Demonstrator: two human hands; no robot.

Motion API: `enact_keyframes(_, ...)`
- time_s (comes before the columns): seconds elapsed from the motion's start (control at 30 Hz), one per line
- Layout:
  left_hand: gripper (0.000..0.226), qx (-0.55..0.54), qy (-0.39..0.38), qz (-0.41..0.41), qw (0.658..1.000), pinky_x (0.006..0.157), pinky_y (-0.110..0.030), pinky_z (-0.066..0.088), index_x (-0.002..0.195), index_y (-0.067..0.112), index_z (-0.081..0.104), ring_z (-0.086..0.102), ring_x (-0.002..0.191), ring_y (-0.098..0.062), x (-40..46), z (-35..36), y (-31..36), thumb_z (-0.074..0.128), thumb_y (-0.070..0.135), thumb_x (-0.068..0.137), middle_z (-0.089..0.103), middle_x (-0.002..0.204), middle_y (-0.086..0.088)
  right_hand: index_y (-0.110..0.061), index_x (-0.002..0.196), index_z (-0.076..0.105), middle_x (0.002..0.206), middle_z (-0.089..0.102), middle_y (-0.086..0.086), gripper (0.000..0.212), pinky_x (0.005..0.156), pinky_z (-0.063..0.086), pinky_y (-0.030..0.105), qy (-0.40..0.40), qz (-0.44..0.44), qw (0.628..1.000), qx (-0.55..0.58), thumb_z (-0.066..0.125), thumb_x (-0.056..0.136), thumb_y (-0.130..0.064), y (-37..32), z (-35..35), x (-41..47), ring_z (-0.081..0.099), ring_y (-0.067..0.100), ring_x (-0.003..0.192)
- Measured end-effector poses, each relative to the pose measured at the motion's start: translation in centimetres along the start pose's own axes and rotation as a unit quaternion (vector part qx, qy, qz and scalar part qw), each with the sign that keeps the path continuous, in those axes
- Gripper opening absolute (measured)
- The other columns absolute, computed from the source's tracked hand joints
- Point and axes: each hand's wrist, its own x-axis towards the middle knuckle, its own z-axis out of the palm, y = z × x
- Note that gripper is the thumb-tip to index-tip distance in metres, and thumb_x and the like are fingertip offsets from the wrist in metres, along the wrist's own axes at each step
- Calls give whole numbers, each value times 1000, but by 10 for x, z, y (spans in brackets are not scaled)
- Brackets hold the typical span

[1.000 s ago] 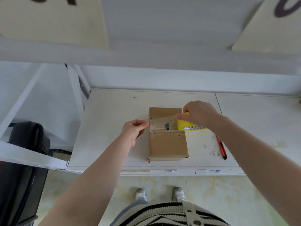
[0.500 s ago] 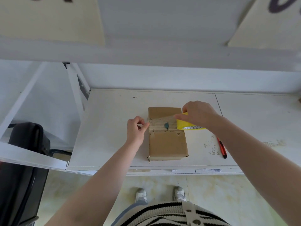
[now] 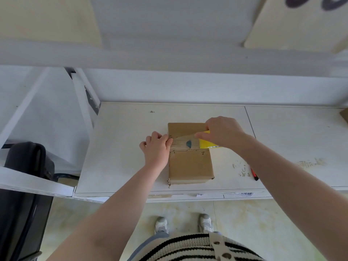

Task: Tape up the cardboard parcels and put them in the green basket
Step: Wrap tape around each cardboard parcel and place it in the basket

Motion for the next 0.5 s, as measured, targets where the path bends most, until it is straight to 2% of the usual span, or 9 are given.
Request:
enact_keyframes(0.1, 36, 10, -21, -12, 1000, 87, -38, 20, 105, 18, 66, 45, 105, -25, -1, -1, 2, 36, 38, 105, 52, 112, -2, -16, 97, 63, 74, 58, -3, 56, 56, 35, 28, 5, 4, 1000, -8, 42, 90, -67, -3, -2, 0, 59, 19, 77)
enact_keyframes(0.2, 49, 18, -29, -39, 999, 90, -40, 22, 93, 20, 68, 46, 102, -25, -9, -3, 2, 29, 46, 105, 53, 105, -1, -17, 99, 62, 82, 61, -3, 55, 65, 40, 29, -3, 25, 999, 19, 41, 90, -68, 3, -2, -3, 60, 19, 82)
enact_keyframes(0.33, 52, 18, -25, -30, 999, 87, -39, 22, 83, 21, 69, 50, 96, -23, -17, -2, 4, 29, 45, 105, 57, 98, 1, -18, 97, 62, 81, 62, -2, 55, 65, 40, 29, -10, 29, 999, 15, 41, 91, -68, 2, -2, -5, 61, 20, 83)
enact_keyframes(0.43, 50, 21, -42, -26, 999, 90, -40, 23, 77, 24, 63, 50, 97, -22, -13, -4, 3, 27, 45, 106, 58, 99, 4, -17, 82, 60, 71, 59, -2, 60, 60, 38, 29, -14, 10, 999, 32, 42, 87, -74, 3, -5, -9, 59, 19, 74)
enact_keyframes(0.5, 50, 24, -47, -29, 998, 92, -41, 25, 81, 24, 65, 50, 97, -22, -13, -4, 1, 27, 45, 106, 59, 99, 4, -17, 73, 59, 65, 58, -3, 63, 56, 36, 29, -19, -3, 997, 74, 43, 83, -77, 10, -10, -12, 56, 16, 66)
